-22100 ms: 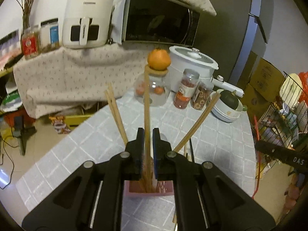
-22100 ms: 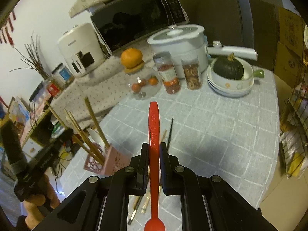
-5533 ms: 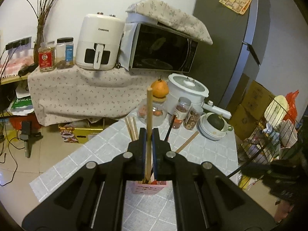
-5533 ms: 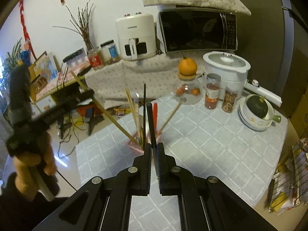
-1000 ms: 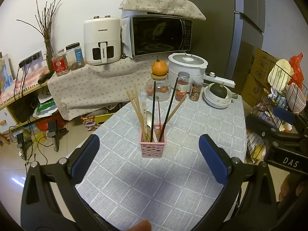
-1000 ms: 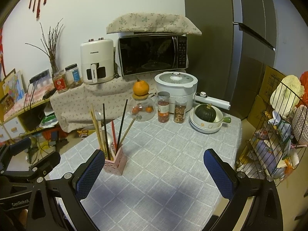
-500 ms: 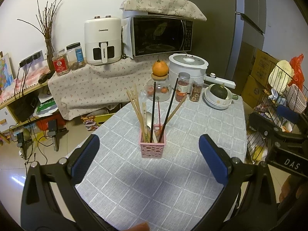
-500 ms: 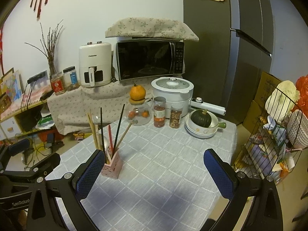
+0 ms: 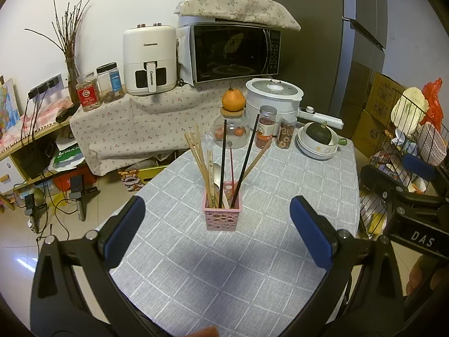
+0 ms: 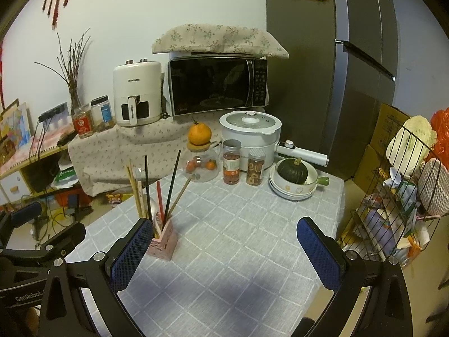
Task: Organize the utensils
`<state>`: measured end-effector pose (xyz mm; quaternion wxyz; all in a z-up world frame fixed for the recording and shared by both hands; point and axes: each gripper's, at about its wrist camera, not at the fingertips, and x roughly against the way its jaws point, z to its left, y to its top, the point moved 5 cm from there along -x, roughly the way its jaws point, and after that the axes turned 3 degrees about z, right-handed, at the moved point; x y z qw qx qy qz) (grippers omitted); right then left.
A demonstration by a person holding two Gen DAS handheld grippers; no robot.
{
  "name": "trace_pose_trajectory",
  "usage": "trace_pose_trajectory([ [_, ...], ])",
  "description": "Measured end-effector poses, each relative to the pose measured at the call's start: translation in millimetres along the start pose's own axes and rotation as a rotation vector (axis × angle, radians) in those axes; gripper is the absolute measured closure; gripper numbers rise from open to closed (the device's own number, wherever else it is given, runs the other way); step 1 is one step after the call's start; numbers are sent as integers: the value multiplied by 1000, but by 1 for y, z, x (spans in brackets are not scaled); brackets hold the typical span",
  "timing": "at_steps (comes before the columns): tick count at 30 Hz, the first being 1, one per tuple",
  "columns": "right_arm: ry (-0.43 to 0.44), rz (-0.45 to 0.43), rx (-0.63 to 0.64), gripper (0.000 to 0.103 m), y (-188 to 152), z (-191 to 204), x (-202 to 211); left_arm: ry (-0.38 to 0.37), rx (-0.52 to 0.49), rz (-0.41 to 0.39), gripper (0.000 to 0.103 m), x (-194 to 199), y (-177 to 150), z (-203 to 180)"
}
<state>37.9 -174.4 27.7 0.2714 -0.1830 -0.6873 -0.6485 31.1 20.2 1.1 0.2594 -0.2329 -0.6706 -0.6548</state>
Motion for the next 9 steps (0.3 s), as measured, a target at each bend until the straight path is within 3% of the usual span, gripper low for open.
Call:
trace_pose_trajectory([
  [9, 1, 1, 1, 0, -1, 0, -1, -5, -7, 7, 1, 0, 0, -2],
])
